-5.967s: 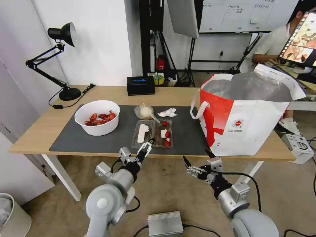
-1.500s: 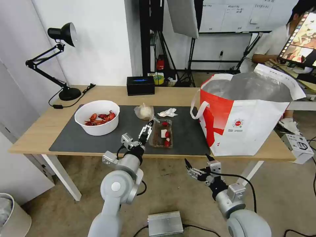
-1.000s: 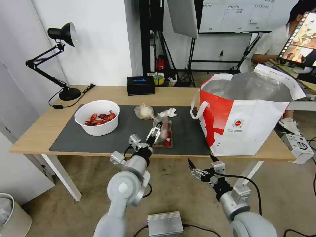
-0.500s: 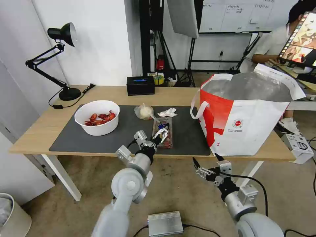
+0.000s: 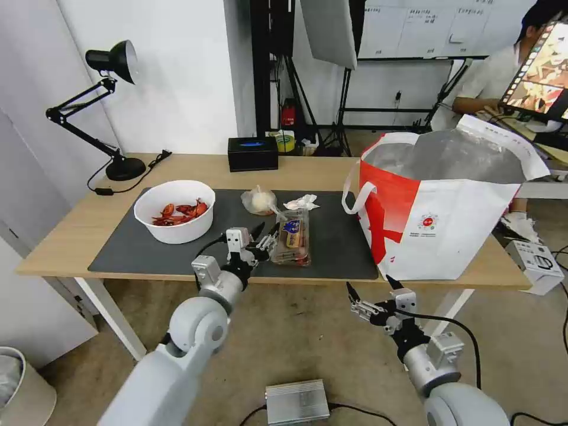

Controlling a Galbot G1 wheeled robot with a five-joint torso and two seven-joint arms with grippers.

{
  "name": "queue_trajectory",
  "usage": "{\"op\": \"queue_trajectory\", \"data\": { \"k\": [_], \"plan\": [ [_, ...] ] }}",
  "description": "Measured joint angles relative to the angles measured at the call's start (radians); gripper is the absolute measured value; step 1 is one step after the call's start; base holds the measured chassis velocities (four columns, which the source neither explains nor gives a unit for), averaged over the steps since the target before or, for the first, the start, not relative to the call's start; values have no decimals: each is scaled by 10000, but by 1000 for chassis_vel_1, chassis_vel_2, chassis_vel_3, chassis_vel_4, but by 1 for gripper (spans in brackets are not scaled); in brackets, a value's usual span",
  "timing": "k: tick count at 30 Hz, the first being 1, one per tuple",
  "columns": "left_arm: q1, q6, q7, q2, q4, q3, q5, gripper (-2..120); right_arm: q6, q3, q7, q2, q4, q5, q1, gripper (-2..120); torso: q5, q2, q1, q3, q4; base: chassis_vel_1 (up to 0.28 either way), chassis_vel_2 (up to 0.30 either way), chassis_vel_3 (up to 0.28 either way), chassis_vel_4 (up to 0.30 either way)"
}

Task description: Pick up the trash from the table and place it into the takeout bag.

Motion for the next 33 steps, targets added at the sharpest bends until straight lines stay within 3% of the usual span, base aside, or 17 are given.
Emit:
{"op": "queue_trajectory", "data": {
  "k": [5, 7, 9, 17, 21, 28, 33],
  "plan": [
    [-676, -268, 850, 610, 457, 423, -217, 1, -18, -32, 0, 44, 48, -27, -18, 100, 0, 0, 0, 0, -1, 0, 0, 0, 0],
    [-790, -282, 957, 689, 514, 500, -269, 0, -21, -33, -2, 44, 50, -27, -20, 100, 0, 0, 0, 0, 0, 0, 0, 0, 0],
    [-1397, -335, 1301, 1070, 916, 1076, -666, 0, -25, -29, -4, 58, 48, 28, -1, 100, 3, 0, 0, 0, -1, 0, 0, 0, 0],
    [-2381, -379, 1467, 1143, 2042, 2299, -1215, 0, -28, 27, 130, -42, 41, 1672, 220, 100, 2, -1, 0, 1, 1, 0, 0, 0, 0],
    [-3010, -497, 1549, 757, 2570, 3083, -1225, 0, -248, 345, 420, -200, 338, 3642, 344, 100, 1, 0, 1, 1, -9, 0, 0, 0, 0],
    [-3059, -515, 1401, 653, 2583, 3145, -1243, 0, -728, 297, 894, -454, 394, 5663, 869, 100, 2, -1, 0, 0, 0, 0, 0, 0, 0],
    [-2969, -515, 1263, 732, 2504, 3017, -1259, 0, -784, 271, 958, -504, 301, 5865, 976, 100, 2, -1, 1, 1, -1, 0, 0, 0, 0]
  ]
}}
